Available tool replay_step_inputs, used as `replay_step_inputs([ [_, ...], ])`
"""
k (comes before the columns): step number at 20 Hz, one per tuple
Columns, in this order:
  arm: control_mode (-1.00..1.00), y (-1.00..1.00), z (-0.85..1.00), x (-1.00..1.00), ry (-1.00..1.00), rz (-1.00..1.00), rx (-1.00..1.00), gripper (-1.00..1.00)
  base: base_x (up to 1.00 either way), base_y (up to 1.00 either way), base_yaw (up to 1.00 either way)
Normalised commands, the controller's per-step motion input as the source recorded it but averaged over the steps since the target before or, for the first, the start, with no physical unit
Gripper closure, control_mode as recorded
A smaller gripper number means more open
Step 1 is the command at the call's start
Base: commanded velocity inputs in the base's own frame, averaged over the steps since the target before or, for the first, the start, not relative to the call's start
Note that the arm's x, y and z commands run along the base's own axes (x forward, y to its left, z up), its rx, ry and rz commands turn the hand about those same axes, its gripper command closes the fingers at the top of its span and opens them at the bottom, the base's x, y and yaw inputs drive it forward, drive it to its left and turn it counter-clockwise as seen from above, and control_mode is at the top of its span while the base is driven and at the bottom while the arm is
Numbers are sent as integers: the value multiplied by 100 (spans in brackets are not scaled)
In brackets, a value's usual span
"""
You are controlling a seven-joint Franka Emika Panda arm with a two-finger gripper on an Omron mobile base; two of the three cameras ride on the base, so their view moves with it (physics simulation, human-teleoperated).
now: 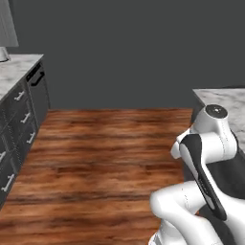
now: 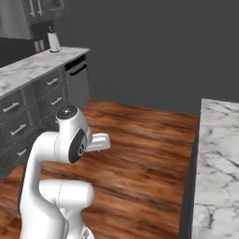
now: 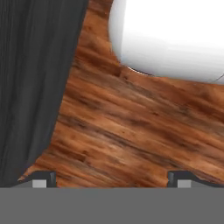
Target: Move the bowls from the cabinet to the plates on the dining table.
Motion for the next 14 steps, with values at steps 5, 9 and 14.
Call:
replay_step_inputs([
  [5, 100, 0, 0, 0, 0, 0, 0, -100, 88, 9, 59],
  [9, 100, 0, 0, 0, 0, 0, 0, -100, 99, 9, 52],
  [14, 100, 0, 0, 0, 0, 0, 0, -100, 100, 0, 50],
])
